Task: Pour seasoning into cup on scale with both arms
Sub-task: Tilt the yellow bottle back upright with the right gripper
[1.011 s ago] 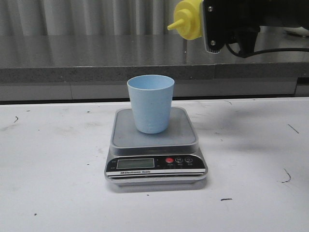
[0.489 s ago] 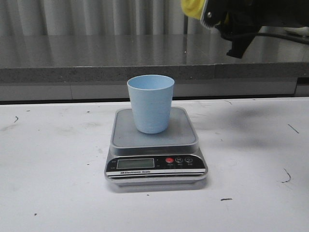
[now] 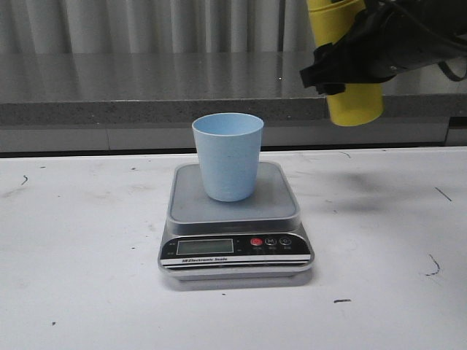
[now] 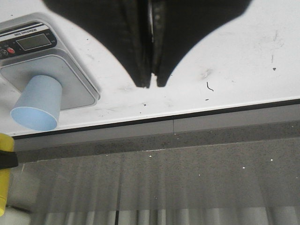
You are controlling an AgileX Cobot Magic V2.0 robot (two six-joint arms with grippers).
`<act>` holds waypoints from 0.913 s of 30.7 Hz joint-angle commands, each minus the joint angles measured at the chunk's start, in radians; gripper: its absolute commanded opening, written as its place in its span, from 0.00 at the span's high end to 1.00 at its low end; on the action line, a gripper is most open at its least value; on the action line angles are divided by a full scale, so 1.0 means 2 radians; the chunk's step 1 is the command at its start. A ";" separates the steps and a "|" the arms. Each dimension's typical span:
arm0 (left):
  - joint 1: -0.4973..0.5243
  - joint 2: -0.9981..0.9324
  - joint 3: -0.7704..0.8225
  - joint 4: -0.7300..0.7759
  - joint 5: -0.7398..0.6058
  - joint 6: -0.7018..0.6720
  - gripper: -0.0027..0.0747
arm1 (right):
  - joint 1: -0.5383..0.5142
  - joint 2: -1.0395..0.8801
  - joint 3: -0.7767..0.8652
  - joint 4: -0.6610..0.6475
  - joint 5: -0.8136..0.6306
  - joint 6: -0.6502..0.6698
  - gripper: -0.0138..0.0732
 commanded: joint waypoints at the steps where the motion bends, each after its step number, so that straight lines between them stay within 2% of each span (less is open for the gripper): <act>1: 0.001 0.006 -0.014 -0.006 -0.042 -0.005 0.99 | 0.003 -0.026 -0.019 -0.005 -0.049 0.093 0.77; 11: 0.001 0.006 -0.014 -0.006 -0.042 -0.005 0.99 | 0.001 -0.026 -0.019 -0.005 -0.054 0.110 0.77; 21: 0.001 0.006 -0.014 -0.006 -0.042 -0.005 0.99 | 0.002 -0.029 -0.010 -0.005 -0.013 0.110 0.77; 28: 0.001 0.006 -0.014 -0.006 -0.042 -0.005 0.99 | 0.002 -0.038 0.058 -0.005 -0.062 0.117 0.83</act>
